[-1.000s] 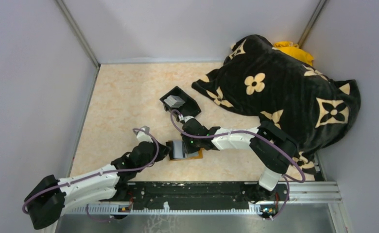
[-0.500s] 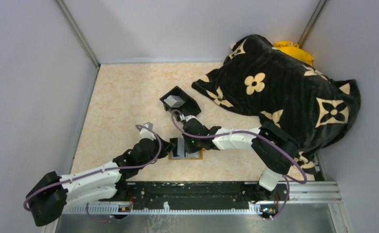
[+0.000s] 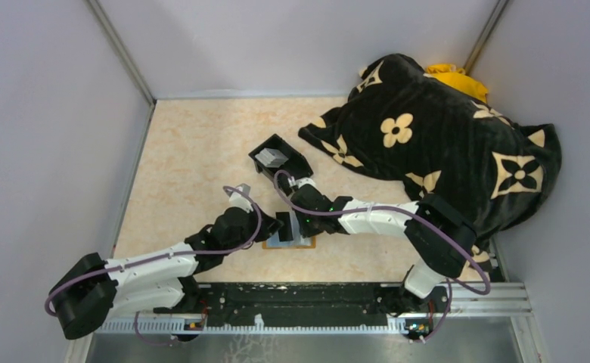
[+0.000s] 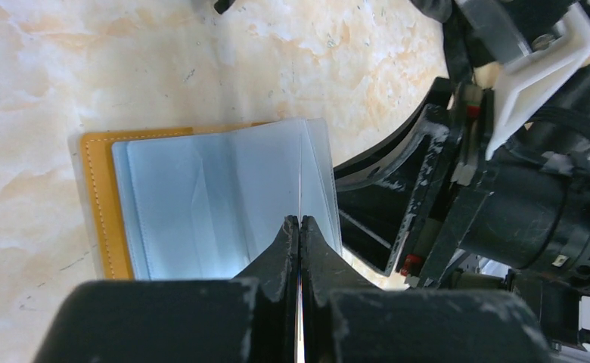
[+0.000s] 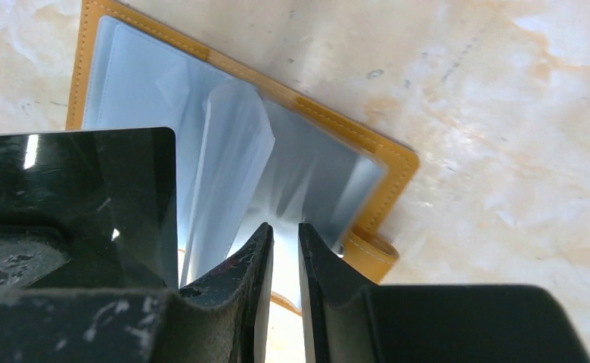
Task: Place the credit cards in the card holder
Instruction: Turn over the card slot in the card holder.
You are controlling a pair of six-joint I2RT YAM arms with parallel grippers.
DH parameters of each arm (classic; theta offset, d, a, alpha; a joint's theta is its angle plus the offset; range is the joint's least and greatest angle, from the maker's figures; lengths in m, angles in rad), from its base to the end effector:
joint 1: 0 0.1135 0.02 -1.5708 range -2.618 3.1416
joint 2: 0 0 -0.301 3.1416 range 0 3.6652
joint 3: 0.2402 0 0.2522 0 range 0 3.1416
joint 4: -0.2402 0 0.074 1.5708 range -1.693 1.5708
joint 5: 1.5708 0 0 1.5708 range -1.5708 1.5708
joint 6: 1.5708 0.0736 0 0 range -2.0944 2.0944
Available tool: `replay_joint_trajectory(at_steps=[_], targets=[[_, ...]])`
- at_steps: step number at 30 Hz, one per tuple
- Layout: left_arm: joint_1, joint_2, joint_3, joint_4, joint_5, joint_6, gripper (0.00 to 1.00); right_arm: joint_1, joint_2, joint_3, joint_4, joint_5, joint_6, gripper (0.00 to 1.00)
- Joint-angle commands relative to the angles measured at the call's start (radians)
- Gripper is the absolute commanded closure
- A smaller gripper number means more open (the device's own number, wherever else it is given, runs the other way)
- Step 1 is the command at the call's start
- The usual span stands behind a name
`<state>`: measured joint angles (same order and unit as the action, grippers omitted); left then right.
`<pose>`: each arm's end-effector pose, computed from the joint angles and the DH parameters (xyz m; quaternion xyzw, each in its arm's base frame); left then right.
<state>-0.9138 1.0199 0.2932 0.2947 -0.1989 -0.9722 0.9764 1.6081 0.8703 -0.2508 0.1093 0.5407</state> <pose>0.1447 -0.1638 0.1909 -0.0780 0.8361 -0.3851 0.3828 0.1936 0.2720 0.1710 -0.1914 0.9373 0.1591 0.2440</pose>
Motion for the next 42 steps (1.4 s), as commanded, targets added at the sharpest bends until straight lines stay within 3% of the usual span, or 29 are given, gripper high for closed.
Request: replay_joint_trajectory(at_steps=[1, 24, 33, 42], targets=[[-0.002, 0.041, 0.038, 0.051, 0.046, 0.015, 1.00, -0.021, -0.079, -0.005, -0.038, 0.066, -0.024, 0.80], [-0.016, 0.238, 0.105, 0.033, 0.085, 0.038, 1.00, -0.054, -0.168, 0.028, -0.072, 0.092, -0.055, 0.80], [-0.020, 0.256, 0.160, -0.063, 0.057, 0.069, 1.00, -0.083, -0.144, 0.190, -0.117, 0.108, -0.125, 0.75], [-0.031, 0.226, 0.217, -0.132, 0.006, 0.099, 1.00, -0.191, -0.074, 0.378, -0.133, 0.050, -0.227, 0.65]])
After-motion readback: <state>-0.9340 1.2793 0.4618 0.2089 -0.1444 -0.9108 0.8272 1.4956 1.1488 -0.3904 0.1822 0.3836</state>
